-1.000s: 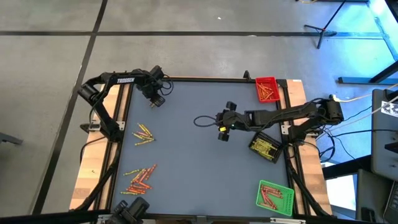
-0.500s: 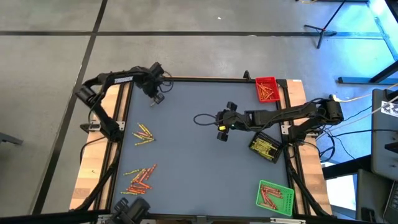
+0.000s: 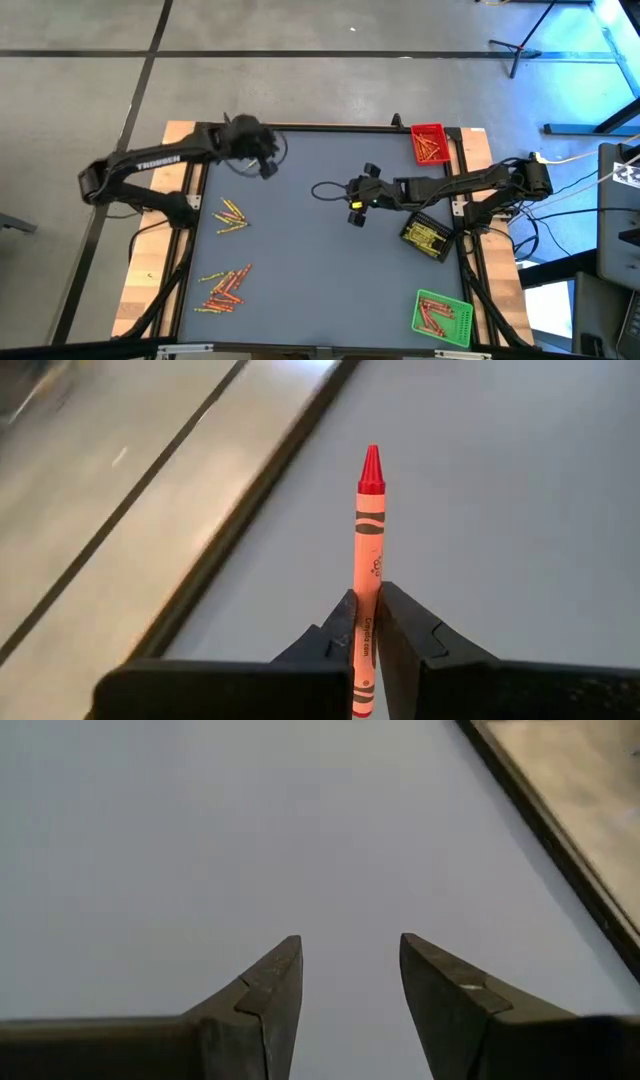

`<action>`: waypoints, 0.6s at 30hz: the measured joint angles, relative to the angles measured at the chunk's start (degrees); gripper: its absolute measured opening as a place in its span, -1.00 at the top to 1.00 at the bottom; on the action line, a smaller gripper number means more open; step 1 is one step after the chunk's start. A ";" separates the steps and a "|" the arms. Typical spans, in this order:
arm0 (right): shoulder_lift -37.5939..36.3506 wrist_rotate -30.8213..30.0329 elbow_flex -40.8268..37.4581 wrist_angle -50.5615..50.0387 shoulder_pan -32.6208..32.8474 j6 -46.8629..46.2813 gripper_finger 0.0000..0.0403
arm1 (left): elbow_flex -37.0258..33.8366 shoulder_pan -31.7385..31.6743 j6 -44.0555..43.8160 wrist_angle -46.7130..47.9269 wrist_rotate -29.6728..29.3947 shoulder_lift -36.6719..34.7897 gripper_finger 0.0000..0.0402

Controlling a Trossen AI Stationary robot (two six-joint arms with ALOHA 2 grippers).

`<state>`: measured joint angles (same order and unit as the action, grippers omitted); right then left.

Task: Sort crayons
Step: Put the red crayon into the green basket

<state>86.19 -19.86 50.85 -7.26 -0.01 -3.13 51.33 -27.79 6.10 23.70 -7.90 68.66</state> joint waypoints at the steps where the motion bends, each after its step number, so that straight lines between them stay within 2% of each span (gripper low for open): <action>1: 0.00 -0.02 0.00 0.93 0.00 0.24 0.18 | -1.15 2.25 0.08 -2.43 0.88 -0.77 0.95; 4: 0.00 0.41 0.00 3.32 0.02 1.17 0.18 | -4.40 8.64 0.14 -11.39 3.18 -2.06 0.95; 9: 0.54 5.22 0.04 10.35 0.03 3.90 0.18 | -9.89 17.32 1.16 -27.04 3.11 -0.88 0.95; 13: 2.40 11.29 0.13 15.06 0.04 5.92 0.18 | -12.20 22.16 2.02 -38.37 3.18 1.33 0.95; 18: 5.44 12.03 0.00 21.61 0.04 8.98 0.18 | -12.43 26.38 2.56 -45.58 2.95 5.84 0.95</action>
<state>91.64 -7.84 50.85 14.34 0.03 5.85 38.90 -1.41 8.66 -21.88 -4.95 74.50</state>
